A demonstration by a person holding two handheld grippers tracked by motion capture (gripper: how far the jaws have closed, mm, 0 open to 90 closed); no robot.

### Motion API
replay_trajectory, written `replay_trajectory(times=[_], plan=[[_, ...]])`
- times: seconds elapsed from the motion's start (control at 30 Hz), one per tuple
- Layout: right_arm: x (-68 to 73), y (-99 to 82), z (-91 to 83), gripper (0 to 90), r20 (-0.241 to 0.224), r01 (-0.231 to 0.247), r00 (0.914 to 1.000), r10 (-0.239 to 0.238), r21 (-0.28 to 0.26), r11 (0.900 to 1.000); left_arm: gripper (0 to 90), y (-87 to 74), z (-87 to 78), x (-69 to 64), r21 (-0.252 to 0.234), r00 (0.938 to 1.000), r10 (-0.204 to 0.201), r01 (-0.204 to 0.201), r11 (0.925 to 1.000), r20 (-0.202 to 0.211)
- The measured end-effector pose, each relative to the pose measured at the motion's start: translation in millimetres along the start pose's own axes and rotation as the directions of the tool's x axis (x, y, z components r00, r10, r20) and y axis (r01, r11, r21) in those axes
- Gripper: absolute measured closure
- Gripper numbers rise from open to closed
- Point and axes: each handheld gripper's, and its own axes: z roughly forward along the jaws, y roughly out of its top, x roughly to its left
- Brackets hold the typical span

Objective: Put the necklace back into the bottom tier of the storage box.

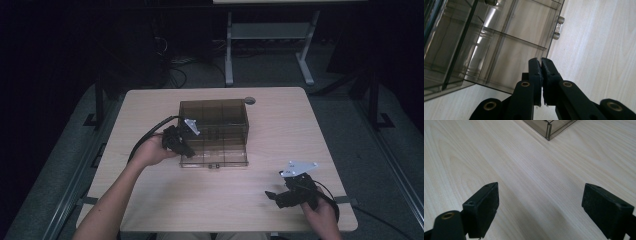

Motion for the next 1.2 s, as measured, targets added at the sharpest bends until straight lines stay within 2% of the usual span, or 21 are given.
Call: replay_trajectory(times=[0.3, 0.6, 1.2], plan=[[-0.2, -0.1, -0.4, 13.7, -0.002, 0.000, 1.0000, 0.000, -0.001, 1.0000, 86.7, 8.3, 7.3, 4.4, 0.004, 1.0000, 0.001, -0.001, 1.0000, 0.000], [-0.3, 0.0, 0.1, 13.7, -0.003, 0.001, 1.0000, -0.001, -0.001, 1.0000, 86.6, 7.7, 13.9, 11.5, 0.015, 0.9999, 0.002, -0.002, 0.9999, -0.016], [-0.6, -0.3, -0.7, 13.7, -0.004, 0.000, 1.0000, 0.000, 0.000, 1.0000, 86.6, 7.9, 27.6, 18.9, 0.044, 0.9998, -0.019, 0.019, 0.9988, -0.007]])
